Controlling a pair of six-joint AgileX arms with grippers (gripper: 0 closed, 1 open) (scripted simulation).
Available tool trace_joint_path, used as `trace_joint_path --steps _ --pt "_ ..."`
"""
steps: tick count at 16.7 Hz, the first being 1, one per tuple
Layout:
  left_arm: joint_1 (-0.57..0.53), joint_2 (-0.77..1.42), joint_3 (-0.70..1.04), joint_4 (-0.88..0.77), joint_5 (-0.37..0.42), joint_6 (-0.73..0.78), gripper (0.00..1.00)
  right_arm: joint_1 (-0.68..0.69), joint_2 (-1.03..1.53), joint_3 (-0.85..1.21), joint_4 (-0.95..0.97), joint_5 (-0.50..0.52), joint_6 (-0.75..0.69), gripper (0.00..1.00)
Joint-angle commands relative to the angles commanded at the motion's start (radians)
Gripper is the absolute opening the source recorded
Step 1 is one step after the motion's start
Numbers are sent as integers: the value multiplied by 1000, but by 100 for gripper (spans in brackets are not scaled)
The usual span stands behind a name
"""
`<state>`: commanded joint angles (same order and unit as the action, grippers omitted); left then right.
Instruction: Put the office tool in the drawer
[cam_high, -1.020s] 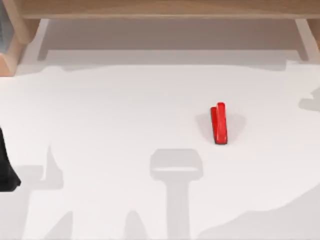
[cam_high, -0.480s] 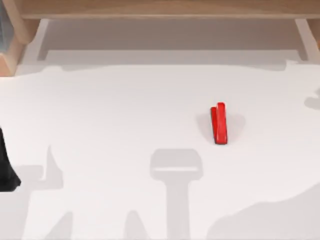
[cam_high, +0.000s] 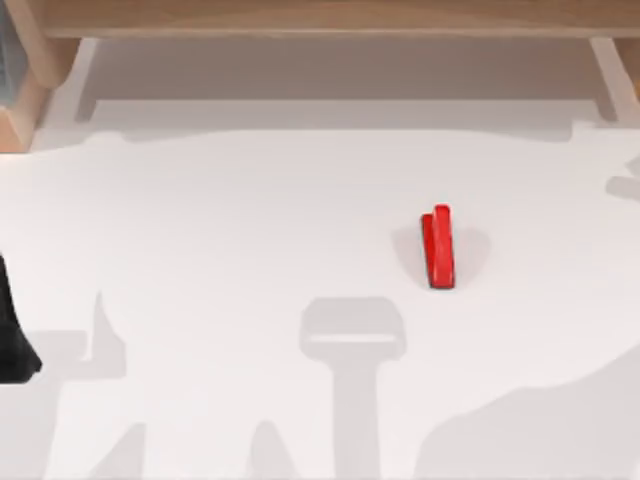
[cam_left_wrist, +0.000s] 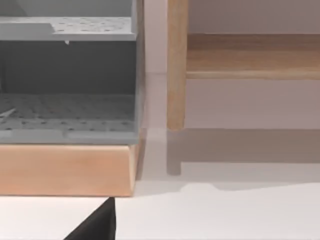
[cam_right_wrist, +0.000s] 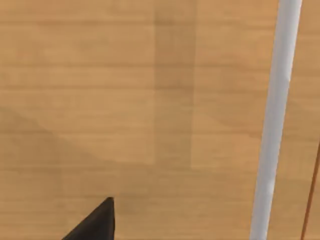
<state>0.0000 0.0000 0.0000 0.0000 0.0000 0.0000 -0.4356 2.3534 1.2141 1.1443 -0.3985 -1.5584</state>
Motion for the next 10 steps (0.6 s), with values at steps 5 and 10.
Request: trace_joint_path --steps 5,10 --pt "0 0 0 0 0 0 100 0 0 0 0 0 0 77" --pt "0 0 0 0 0 0 100 0 0 0 0 0 0 40"
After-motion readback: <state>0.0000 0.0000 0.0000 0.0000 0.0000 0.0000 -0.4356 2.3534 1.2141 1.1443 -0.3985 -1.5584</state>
